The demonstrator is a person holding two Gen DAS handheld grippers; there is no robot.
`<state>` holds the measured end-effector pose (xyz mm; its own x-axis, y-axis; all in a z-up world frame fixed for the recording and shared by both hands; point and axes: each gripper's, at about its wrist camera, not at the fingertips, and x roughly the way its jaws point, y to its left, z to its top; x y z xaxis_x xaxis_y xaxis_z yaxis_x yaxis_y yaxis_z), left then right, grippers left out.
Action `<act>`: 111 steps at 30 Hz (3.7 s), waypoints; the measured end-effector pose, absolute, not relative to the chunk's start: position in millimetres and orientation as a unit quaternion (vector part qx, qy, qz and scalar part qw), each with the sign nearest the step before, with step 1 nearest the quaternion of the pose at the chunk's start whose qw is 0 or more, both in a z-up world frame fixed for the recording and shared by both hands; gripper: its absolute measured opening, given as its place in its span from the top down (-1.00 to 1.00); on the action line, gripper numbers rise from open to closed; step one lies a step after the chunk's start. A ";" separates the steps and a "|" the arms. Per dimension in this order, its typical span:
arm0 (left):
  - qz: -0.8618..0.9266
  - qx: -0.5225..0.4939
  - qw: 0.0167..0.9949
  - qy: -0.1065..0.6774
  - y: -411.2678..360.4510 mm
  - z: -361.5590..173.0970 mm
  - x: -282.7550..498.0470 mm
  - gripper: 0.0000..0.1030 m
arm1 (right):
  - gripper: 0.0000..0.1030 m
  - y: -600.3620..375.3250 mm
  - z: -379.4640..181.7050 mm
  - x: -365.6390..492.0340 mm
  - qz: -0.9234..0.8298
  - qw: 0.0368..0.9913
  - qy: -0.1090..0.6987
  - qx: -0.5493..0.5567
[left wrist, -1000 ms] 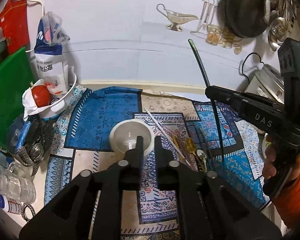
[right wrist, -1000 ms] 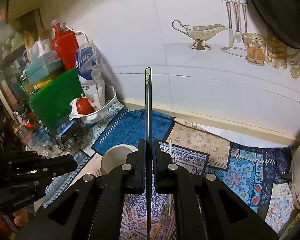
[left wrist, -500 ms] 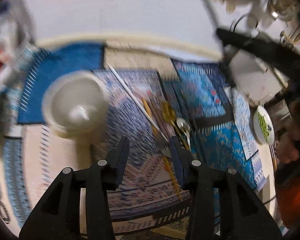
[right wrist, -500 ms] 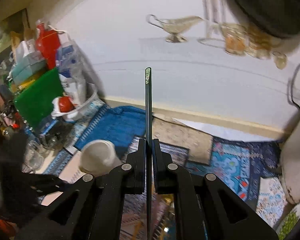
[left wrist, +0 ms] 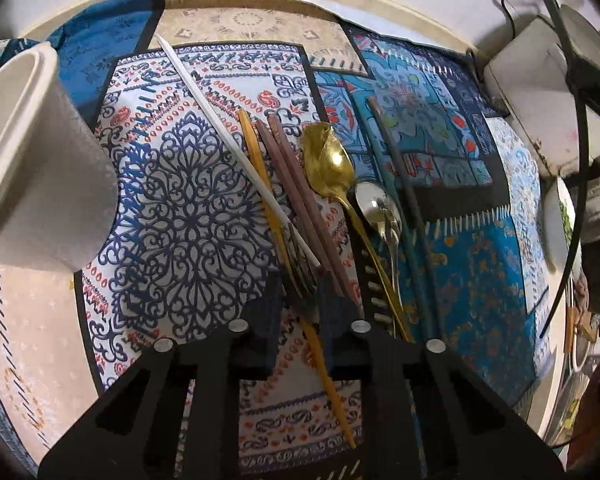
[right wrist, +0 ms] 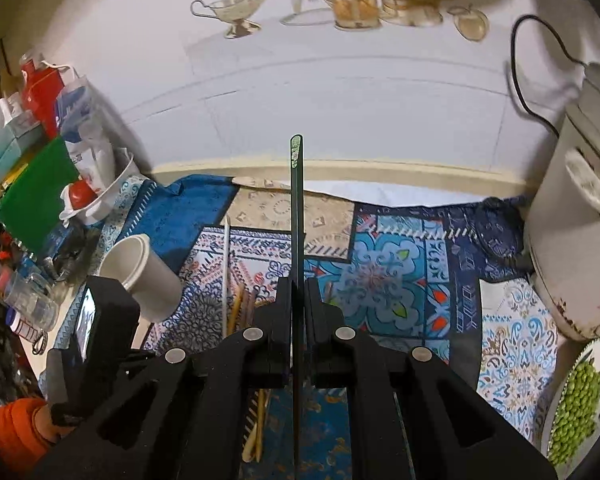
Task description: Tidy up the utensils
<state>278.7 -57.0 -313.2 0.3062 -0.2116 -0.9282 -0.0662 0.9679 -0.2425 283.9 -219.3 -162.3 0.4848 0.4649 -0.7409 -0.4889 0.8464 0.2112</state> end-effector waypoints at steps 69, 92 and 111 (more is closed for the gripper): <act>-0.089 -0.007 0.922 0.376 -117.1 -138.5 227.5 1.00 | 0.89 -246.5 -139.8 264.9 0.281 0.875 0.395 -0.002; 0.031 -0.047 0.963 0.263 -40.8 -45.8 199.7 1.00 | 0.89 -181.8 -97.8 271.8 0.370 0.865 0.338 -0.029; 0.115 -0.037 0.952 0.283 55.5 -66.4 201.5 1.00 | 0.89 -77.0 -82.2 280.4 0.429 0.851 0.303 -0.035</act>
<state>201.5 55.5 -66.4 0.8139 0.1983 -0.5461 -0.2398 0.9708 -0.0048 280.4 -77.0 -82.2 0.4493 0.7078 -0.5451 -0.7503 0.6302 0.1998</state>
